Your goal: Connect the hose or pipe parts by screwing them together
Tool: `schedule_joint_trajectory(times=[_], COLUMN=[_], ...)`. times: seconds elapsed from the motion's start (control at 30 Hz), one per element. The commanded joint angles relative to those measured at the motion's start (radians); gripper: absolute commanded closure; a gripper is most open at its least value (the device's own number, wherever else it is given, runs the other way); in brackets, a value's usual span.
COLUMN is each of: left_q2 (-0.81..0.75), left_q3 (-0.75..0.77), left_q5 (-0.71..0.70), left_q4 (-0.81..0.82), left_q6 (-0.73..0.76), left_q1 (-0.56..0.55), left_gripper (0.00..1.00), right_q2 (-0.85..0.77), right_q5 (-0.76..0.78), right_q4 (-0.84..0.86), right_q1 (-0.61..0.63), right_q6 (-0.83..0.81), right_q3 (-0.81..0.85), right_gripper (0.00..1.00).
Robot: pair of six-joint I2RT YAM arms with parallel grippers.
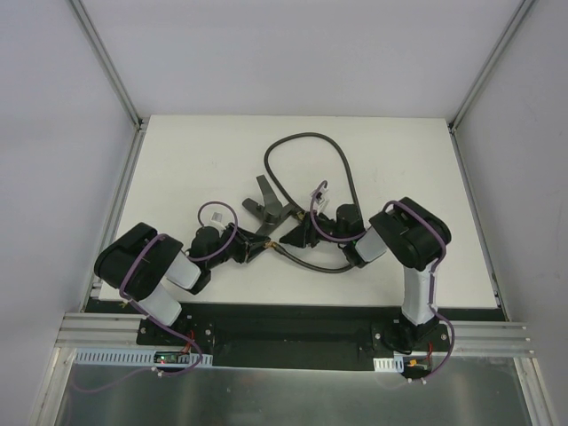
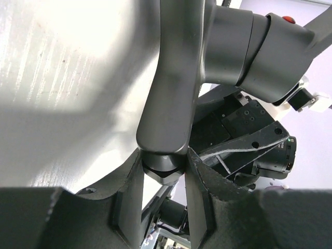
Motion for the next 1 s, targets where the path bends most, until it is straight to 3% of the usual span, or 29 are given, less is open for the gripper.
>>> schedule_joint_trajectory(times=[0.0, 0.17, 0.27, 0.33, 0.4, 0.57, 0.8, 0.97], left_q2=[-0.024, -0.03, -0.039, -0.047, -0.05, -0.053, -0.057, -0.066], left_q3=[0.036, 0.047, 0.056, 0.059, 0.065, 0.075, 0.075, 0.075], left_q5=[0.022, 0.025, 0.023, 0.022, 0.023, 0.029, 0.032, 0.032], left_q4=[0.175, 0.147, 0.119, 0.107, 0.098, 0.081, 0.073, 0.063], left_q6=[0.018, 0.015, 0.019, 0.019, 0.019, 0.018, 0.013, 0.011], left_q1=[-0.006, -0.006, -0.008, -0.008, -0.009, -0.008, -0.008, -0.008], left_gripper=[1.0, 1.0, 1.0, 1.0, 1.0, 1.0, 1.0, 1.0], right_q2=[-0.101, -0.22, -0.372, -0.454, -0.552, -0.623, -0.499, -0.408], right_q5=[0.035, 0.072, 0.187, 0.378, 0.623, 0.834, 1.064, 1.121], right_q4=[0.158, 0.078, -0.159, -0.358, -0.416, -0.457, -0.493, -0.465], right_q1=[-0.024, -0.02, 0.044, 0.107, 0.225, 0.406, 0.562, 0.602], right_q6=[-0.065, -0.129, -0.34, -0.584, -0.808, -1.079, -1.329, -1.381], right_q3=[-0.048, -0.096, -0.124, -0.136, -0.16, -0.186, -0.121, -0.076], right_gripper=[0.45, 0.36, 0.3, 0.28, 0.25, 0.11, 0.12, 0.28])
